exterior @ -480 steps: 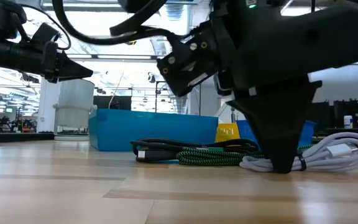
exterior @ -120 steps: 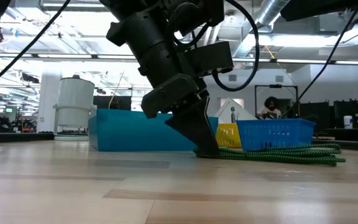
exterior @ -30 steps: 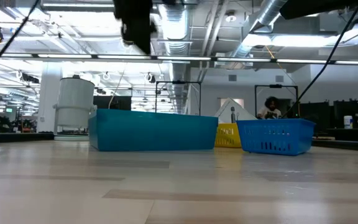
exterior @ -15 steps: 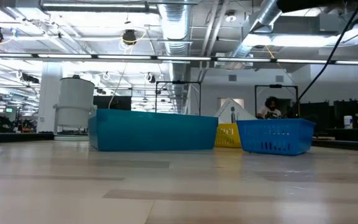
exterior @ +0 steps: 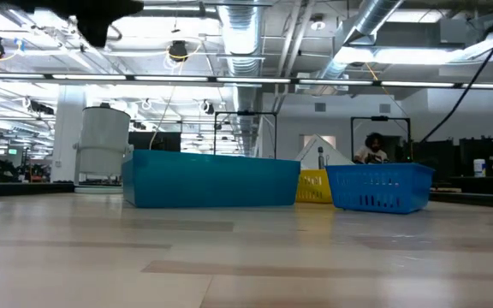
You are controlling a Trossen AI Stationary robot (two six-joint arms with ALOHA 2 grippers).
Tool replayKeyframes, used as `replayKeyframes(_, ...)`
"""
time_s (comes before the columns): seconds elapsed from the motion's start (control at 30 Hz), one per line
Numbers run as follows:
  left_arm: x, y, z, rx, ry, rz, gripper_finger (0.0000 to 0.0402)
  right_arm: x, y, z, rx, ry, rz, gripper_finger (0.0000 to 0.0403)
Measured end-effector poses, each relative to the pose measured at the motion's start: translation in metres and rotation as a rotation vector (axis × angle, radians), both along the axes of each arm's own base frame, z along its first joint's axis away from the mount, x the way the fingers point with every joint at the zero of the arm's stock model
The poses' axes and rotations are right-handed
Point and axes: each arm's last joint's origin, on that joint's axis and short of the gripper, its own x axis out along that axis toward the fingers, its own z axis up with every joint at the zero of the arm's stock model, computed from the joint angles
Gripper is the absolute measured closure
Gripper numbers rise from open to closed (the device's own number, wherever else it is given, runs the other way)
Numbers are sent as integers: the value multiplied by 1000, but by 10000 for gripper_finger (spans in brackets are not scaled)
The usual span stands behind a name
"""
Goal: Pick and place items into bin
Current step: Return to Home Position
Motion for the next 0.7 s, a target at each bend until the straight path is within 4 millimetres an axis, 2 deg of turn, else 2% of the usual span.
replayKeyframes(0.1, -7, 3, -16, -29, -14, -4, 254, -13, -10, 14, 35, 43, 174, 278)
replayKeyframes(0.17, -10, 4, -26, -49, -1, -6, 254, -22, -15, 23, 85, 44, 371, 278)
replayKeyframes(0.3, -12, 2, -43, -55, 35, -19, 254, -40, -25, 38, 177, -84, 867, 278)
replayKeyframes(0.4, -15, -1, -53, -69, 2, -50, 254, -58, -39, 37, 161, -185, 1146, 278)
replayKeyframes(0.5, -20, -5, -62, -70, -63, -92, 254, -75, -57, 25, 128, -253, 1206, 278)
replayKeyframes(0.7, -31, -6, -77, -99, -145, -91, 254, -103, -87, -1, 111, -434, 1135, 278)
